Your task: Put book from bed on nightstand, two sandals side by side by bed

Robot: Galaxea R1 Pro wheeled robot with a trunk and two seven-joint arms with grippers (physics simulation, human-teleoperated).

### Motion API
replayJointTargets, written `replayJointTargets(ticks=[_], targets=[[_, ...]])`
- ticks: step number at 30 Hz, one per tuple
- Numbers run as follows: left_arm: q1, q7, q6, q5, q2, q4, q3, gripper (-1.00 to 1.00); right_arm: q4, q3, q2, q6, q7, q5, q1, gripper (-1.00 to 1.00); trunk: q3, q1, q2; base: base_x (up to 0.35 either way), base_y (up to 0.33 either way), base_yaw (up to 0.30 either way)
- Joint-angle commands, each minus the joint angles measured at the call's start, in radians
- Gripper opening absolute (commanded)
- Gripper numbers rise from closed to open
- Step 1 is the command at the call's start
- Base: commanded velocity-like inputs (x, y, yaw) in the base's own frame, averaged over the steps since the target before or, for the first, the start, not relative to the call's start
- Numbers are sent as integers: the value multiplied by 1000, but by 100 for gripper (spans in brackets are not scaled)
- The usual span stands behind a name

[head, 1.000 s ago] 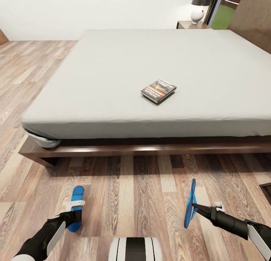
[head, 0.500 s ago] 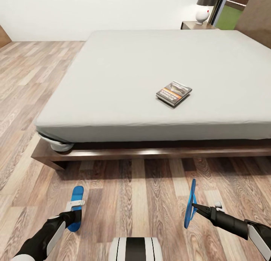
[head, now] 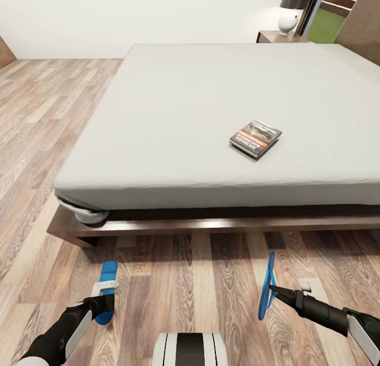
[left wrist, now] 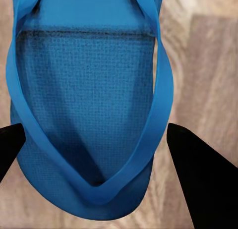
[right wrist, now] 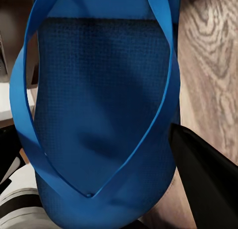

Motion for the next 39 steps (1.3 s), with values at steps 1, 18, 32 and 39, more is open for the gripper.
replayJointTargets(ticks=[1, 18, 32, 39], targets=[[0, 1, 4, 5, 1, -1, -4, -100, 0, 0, 0, 7, 0, -5, 0, -100, -1, 0, 0, 72, 81, 0], [0, 1, 6, 5, 0, -1, -4, -100, 0, 0, 0, 7, 1, -5, 0, -100, -12, 1, -1, 58, 71, 0], [0, 1, 6, 5, 0, -1, -4, -100, 0, 0, 0, 7, 0, -5, 0, -100, -66, 8, -4, 0, 0, 0], [0, 1, 6, 5, 0, -1, -4, -100, 0, 0, -1, 7, 2, -5, 0, -100, -82, 9, -5, 0, 0, 0]])
